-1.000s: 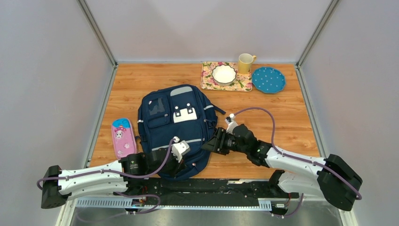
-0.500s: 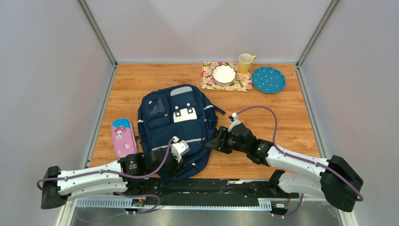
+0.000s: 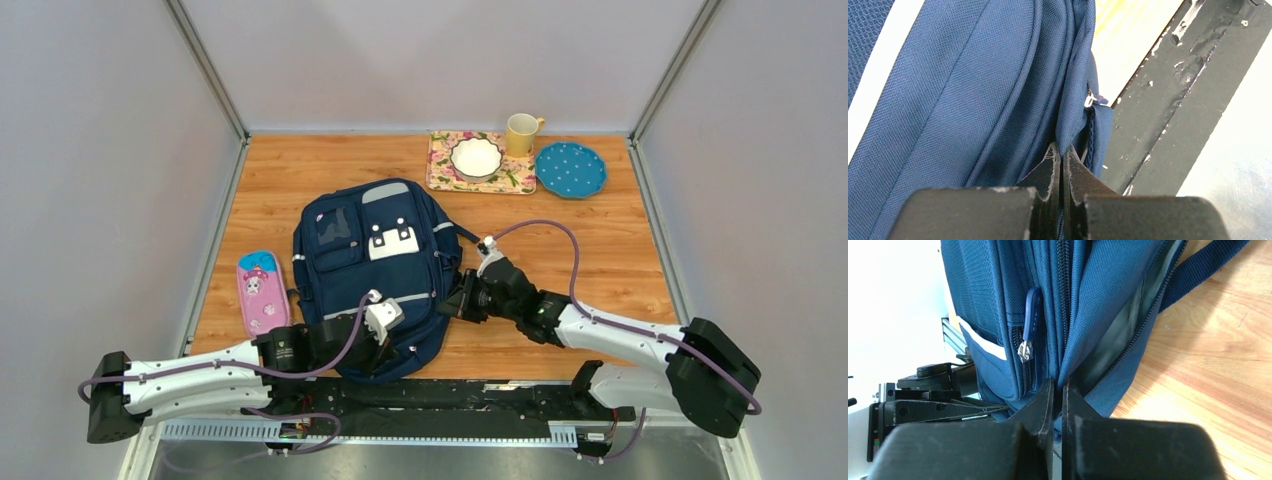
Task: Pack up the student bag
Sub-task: Zip the student bag at the center of the board.
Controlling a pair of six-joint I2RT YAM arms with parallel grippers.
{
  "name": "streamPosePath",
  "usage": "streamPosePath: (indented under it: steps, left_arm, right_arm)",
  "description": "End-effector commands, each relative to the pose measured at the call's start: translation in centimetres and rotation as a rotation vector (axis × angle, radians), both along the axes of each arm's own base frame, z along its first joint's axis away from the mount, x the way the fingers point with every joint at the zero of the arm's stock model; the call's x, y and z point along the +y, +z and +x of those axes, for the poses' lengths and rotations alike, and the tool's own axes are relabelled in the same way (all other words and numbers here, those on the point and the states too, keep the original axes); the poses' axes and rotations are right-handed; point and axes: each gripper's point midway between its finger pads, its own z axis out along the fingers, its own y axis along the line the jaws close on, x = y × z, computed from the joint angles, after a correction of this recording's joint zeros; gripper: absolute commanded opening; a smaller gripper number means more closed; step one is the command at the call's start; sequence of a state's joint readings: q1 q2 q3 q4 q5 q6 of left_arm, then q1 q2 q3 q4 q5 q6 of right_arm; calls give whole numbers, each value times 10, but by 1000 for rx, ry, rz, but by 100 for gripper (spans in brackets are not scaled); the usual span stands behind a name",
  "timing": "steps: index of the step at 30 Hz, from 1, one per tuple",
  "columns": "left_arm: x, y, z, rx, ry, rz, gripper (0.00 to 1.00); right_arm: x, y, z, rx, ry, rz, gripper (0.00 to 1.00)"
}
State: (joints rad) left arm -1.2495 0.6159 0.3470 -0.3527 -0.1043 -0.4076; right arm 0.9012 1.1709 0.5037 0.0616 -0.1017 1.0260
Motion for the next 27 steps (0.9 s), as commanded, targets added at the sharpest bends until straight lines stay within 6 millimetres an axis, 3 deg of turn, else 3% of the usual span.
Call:
streamPosePath:
  steps: [1,5,6,9,10,12,13,14,18,19,21,25,27]
  left_arm:
    - [-11,20,5,-15,9,-50,0]
    - [0,5,4,5,15,51,0]
    - [0,6,4,5,14,58,0]
    - [1,2,3,11,8,86,0]
    - [0,1,4,11,7,91,0]
    - [0,3,5,8,11,91,0]
    - [-1,4,6,4,15,85,0]
    - [0,4,7,-3,21,88,0]
    - [1,11,10,-20,40,64,0]
    - [1,13,11,-25,44,51,0]
    - [3,13,13,-32,57,48,0]
    - [6,17,14,-37,76,30,0]
    - [6,17,14,-35,79,27,0]
  right_arm:
    - [-2,38,16,-131,-9,-25,0]
    - [-3,71,16,-191,13,-18,0]
    - [-2,87,16,-215,14,12,0]
    - [-6,95,15,-202,7,-15,0]
    - [-5,107,19,-213,-8,-20,0]
    - [-22,89,19,-161,-44,-170,0]
    - [-27,104,28,-227,-92,-236,0]
    - [-44,90,23,-210,-104,-360,0]
    - [-78,71,27,-247,-157,-635,0]
    - [-81,69,26,-253,-158,-659,15]
    - [-84,67,22,-262,-142,-680,26]
    - [-105,70,22,-311,-212,-720,57]
    - [-114,69,19,-313,-224,-728,59]
